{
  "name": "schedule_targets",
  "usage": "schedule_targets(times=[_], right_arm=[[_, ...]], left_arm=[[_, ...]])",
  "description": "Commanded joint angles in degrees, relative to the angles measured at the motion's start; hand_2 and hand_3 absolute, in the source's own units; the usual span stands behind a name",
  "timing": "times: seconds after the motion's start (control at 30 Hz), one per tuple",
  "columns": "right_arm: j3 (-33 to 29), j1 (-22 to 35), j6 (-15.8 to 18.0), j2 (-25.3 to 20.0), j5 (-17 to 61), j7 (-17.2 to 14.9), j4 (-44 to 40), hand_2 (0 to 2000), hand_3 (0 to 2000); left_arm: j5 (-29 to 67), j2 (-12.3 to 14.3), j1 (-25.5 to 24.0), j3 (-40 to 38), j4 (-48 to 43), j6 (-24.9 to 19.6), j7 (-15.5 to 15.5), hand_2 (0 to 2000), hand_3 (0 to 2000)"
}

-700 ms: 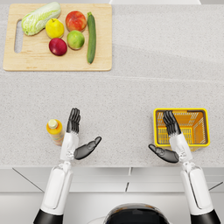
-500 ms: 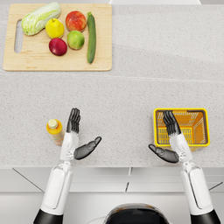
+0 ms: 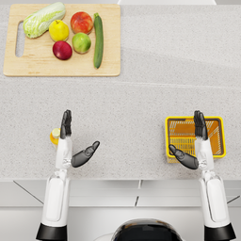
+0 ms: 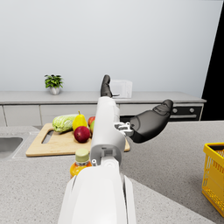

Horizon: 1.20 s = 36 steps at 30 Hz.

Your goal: Pick up the lemon tea and place it into the yellow basket

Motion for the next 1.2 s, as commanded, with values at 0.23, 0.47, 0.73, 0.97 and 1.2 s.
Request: schedule_targets(times=[0.23, 0.47, 0.73, 0.97, 1.2], right_arm=[[-10.0, 0.7, -0.3, -0.7, 10.4, 0.3, -0.7, 0, 0], [-8.3, 0.9, -0.3, -1.4, 11.5, 0.3, -0.9, 0, 0], [-6.5, -0.4, -0.3, -2.1, 11.6, 0.3, -0.6, 0, 0], [-6.5, -0.5, -0.3, -2.8, 11.6, 0.3, -0.6, 0, 0], [-5.7, -0.4, -0.3, -3.4, 11.6, 0.3, -1.3, 0, 0]], left_arm=[[10.4, 0.7, -0.1, -11.4, 6.7, -0.2, -0.2, 0, 0], [11.5, 1.3, 0.4, -8.2, 21.6, -0.2, -0.2, 0, 0], [11.6, 2.8, 6.0, -4.0, 40.2, -0.2, -0.2, 0, 0], [11.6, 3.6, 7.6, -5.3, 45.0, -0.2, -0.2, 1361, 327], [11.6, 4.4, 7.4, -6.9, 41.1, -2.7, -0.4, 2000, 2000]])
